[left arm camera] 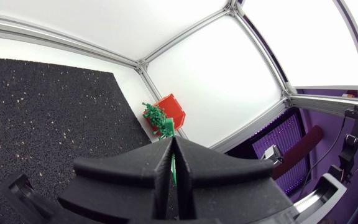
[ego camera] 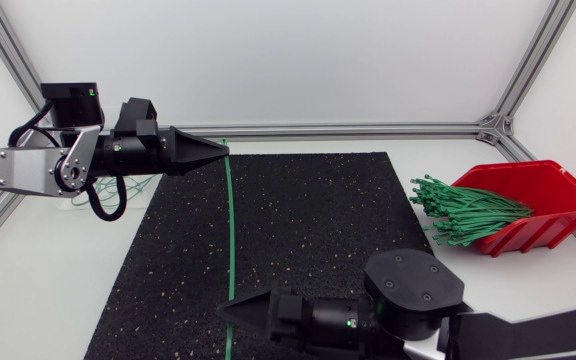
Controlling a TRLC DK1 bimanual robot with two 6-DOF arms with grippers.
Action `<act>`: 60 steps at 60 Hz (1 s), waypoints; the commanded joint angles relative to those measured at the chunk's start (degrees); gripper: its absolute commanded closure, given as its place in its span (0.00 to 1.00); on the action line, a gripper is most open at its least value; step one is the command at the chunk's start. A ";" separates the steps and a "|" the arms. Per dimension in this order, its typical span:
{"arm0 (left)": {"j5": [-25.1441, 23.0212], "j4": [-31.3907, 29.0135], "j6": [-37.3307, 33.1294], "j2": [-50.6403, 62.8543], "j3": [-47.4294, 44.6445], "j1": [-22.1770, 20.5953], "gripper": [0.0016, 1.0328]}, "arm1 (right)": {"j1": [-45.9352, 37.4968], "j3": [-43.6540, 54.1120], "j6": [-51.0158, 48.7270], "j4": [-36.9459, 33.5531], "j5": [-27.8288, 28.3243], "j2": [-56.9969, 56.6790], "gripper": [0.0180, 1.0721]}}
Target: Take a green cable tie from the red box, thread the tail through the head to close it, then place it in the transparent bin on the left.
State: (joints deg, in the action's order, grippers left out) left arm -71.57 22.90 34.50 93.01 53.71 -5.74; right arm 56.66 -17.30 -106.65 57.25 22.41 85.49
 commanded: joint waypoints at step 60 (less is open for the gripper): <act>-0.68 -0.57 -0.93 3.23 1.83 -0.50 0.96 | 0.03 2.01 -1.54 1.37 -0.18 -3.32 0.04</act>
State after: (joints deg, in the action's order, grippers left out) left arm -71.57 22.55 34.28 95.15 53.74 -5.80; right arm 56.01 -16.36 -109.30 58.11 22.44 83.15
